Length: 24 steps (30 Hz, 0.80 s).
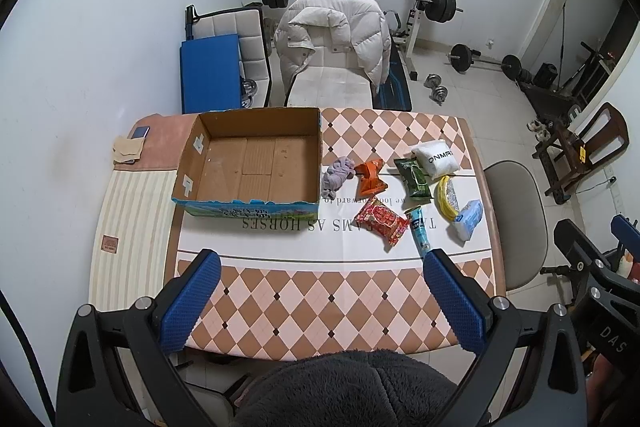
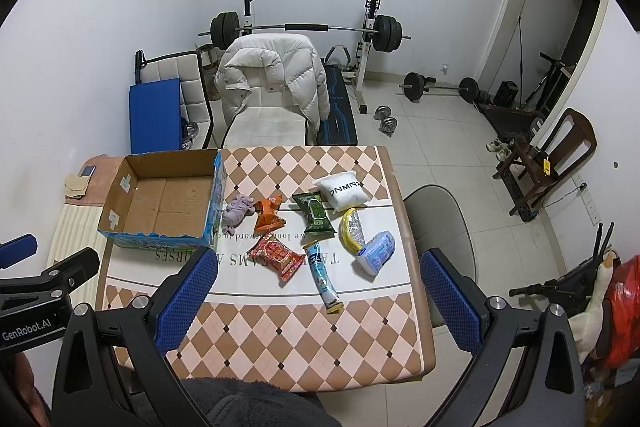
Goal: Organize soft objects
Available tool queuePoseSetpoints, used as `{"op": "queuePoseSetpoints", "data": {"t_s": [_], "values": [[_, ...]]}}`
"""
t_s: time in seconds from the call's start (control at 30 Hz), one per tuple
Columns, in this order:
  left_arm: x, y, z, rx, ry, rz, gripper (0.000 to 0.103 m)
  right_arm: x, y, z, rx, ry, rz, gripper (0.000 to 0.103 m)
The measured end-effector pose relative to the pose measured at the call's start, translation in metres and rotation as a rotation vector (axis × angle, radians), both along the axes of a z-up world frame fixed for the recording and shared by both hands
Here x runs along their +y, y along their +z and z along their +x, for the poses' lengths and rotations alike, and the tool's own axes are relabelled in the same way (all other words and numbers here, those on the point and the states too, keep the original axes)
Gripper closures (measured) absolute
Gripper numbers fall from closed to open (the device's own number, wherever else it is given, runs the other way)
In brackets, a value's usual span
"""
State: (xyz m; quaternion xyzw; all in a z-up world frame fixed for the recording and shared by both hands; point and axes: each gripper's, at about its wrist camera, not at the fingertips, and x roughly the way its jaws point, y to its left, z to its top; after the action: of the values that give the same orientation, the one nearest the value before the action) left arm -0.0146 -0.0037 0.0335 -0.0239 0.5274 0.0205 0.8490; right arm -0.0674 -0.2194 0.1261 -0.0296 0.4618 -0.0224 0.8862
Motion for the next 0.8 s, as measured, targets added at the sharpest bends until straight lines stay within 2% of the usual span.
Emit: {"op": "queuePoseSetpoints", "data": {"t_s": [0.33, 0.47, 0.57, 0.63, 0.7, 0.8], "values": [[0.000, -0.002, -0.003, -0.003, 0.000, -0.001, 0.000, 0.001, 0.011, 0.007, 0.002, 0.004, 0.009, 0.000], [-0.001, -0.005, -0.001, 0.004, -0.004, -0.003, 0.000, -0.007, 0.001, 0.015, 0.020, -0.014, 0.044, 0.000], [-0.006, -0.013, 0.022, 0.023, 0.003, -0.002, 0.000, -0.027, -0.028, 0.031, 0.045, -0.039, 0.058, 0.000], [-0.011, -0.030, 0.050, 0.065, -0.002, -0.015, 0.000, -0.044, -0.045, 0.052, 0.059, -0.069, 0.060, 0.000], [-0.014, -0.052, 0.079, 0.118, 0.006, -0.026, 0.000, -0.061, -0.067, 0.082, 0.094, -0.083, 0.060, 0.000], [-0.016, -0.100, 0.130, 0.224, 0.008, -0.096, 0.000, -0.085, -0.111, 0.121, 0.152, -0.088, 0.081, 0.000]]}}
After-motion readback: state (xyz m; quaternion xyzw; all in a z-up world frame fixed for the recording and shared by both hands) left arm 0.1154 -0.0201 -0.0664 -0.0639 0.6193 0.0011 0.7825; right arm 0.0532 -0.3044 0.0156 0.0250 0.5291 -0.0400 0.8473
